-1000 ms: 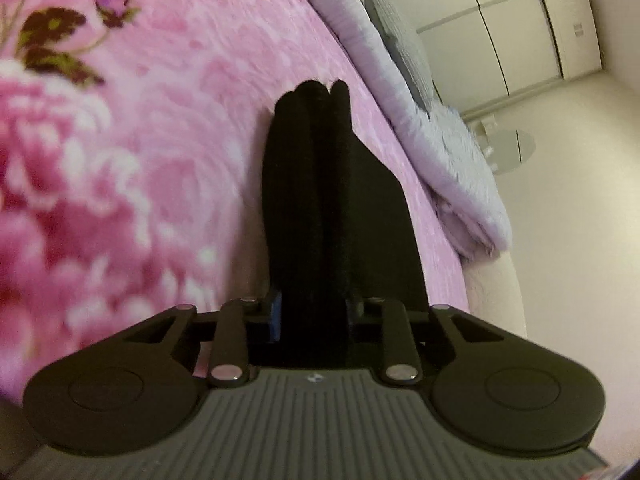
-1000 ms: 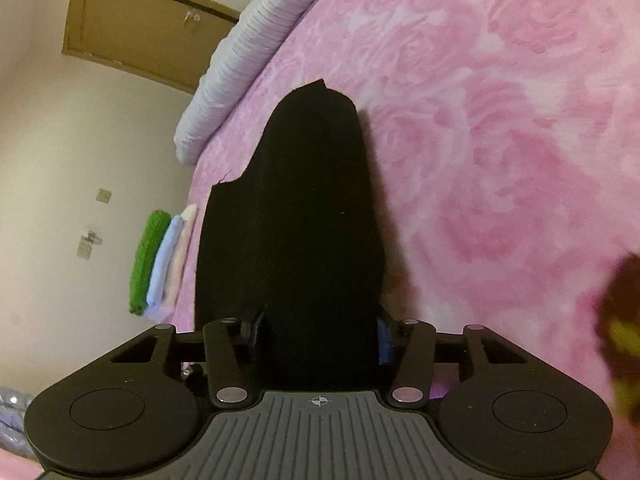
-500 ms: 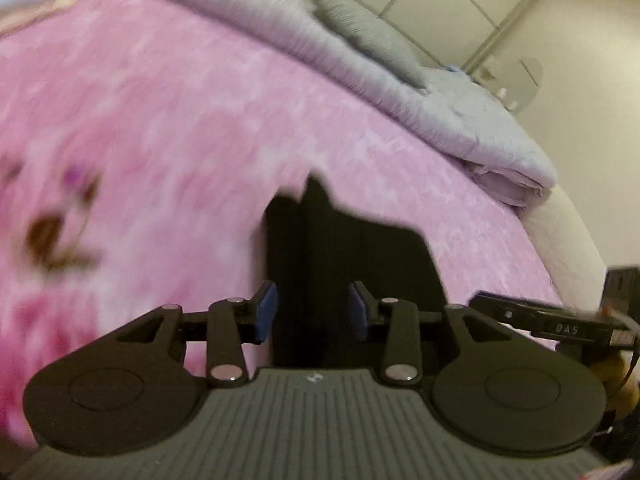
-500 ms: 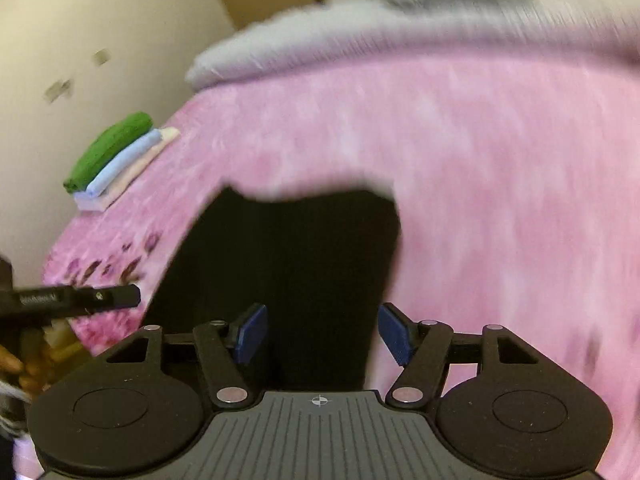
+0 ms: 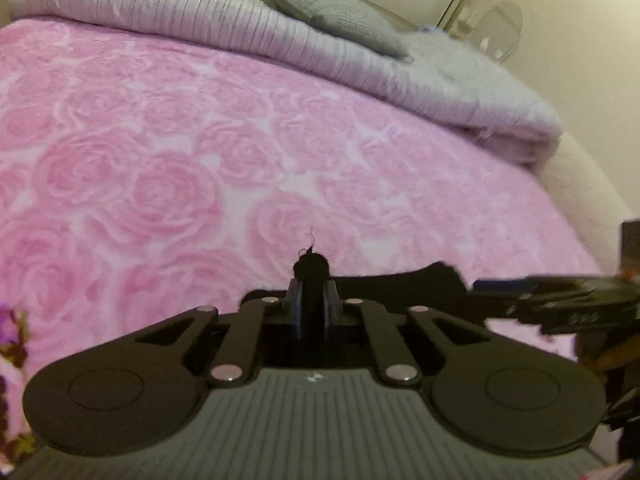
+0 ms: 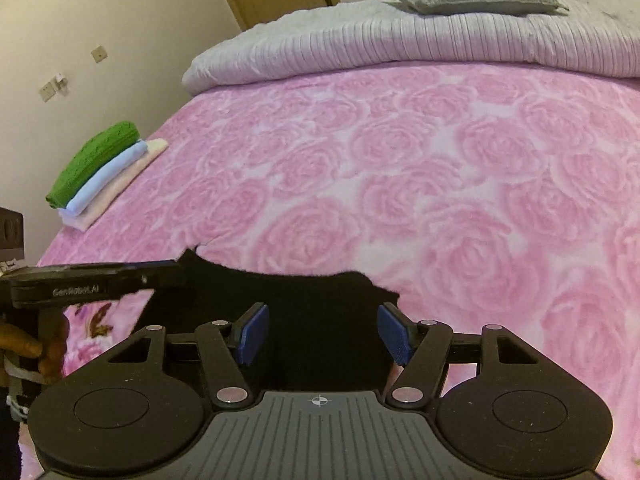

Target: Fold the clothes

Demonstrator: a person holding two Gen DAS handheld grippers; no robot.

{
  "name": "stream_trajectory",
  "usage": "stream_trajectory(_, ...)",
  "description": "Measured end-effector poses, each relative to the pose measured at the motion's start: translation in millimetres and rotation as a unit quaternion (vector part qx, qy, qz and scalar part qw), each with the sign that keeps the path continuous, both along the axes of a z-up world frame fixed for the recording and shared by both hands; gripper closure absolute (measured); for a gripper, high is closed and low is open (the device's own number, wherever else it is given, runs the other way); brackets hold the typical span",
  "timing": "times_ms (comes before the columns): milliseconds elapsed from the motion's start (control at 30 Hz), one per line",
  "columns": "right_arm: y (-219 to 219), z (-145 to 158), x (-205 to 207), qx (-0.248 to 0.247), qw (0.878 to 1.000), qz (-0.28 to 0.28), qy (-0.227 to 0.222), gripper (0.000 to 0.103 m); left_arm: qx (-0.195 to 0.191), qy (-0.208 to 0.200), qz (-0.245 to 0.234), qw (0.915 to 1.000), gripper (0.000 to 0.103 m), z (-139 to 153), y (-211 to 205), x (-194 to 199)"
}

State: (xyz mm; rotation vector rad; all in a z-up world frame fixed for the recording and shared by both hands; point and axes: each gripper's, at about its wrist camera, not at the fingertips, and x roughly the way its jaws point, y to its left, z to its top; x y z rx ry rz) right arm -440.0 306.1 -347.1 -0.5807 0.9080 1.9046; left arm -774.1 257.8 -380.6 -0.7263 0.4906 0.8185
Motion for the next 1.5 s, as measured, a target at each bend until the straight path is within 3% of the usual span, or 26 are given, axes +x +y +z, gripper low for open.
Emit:
stream_trajectory(100, -5, -2, 1, -0.003, 1.0, -0.001, 0.005, 0.038, 0.005, 0.003, 0.007, 1.0, 0.096, 2, -1, -6)
stream_trajectory(233, -7, -5, -1, -0.009, 1.0, -0.006, 0.015, 0.038, -0.042, -0.014, 0.013, 0.9989, 0.089, -7, 10, -9)
stream_trajectory(333, -8, -7, -2, -0.01, 1.0, -0.01, 0.014, 0.038, -0.051, -0.024, 0.008, 0.9984, 0.096, -12, 13, -5)
stream_trajectory(567, -9, -5, -2, 0.003, 1.0, -0.015, 0.016, 0.038, 0.028, -0.05, 0.04, 0.9975, 0.098, 11, -4, -27)
stream_trajectory(700, -5, -8, -12, 0.011, 1.0, -0.005, -0.002, 0.038, 0.003, -0.022, 0.057, 0.9981, 0.097, -19, 5, -31)
stream_trajectory(900, -4, -30, -27, 0.027, 0.998, 0.003, -0.056, 0.038, -0.013, -0.045, 0.089, 0.9949, 0.095, -48, 11, -42)
stream_trajectory(1133, -7, -31, -23, 0.021, 0.998, -0.007, -0.054, 0.038, -0.001, 0.005, 0.09, 0.996, 0.095, -29, 2, -26)
stream_trajectory(1367, -7, -28, -21, 0.015, 0.999, -0.018, -0.042, 0.038, 0.032, 0.026, 0.08, 0.9959, 0.096, -1, -10, -21)
stream_trajectory(1500, -6, -27, -23, 0.025, 0.999, -0.022, -0.039, 0.038, 0.042, 0.051, 0.072, 0.9952, 0.096, -11, -7, -15)
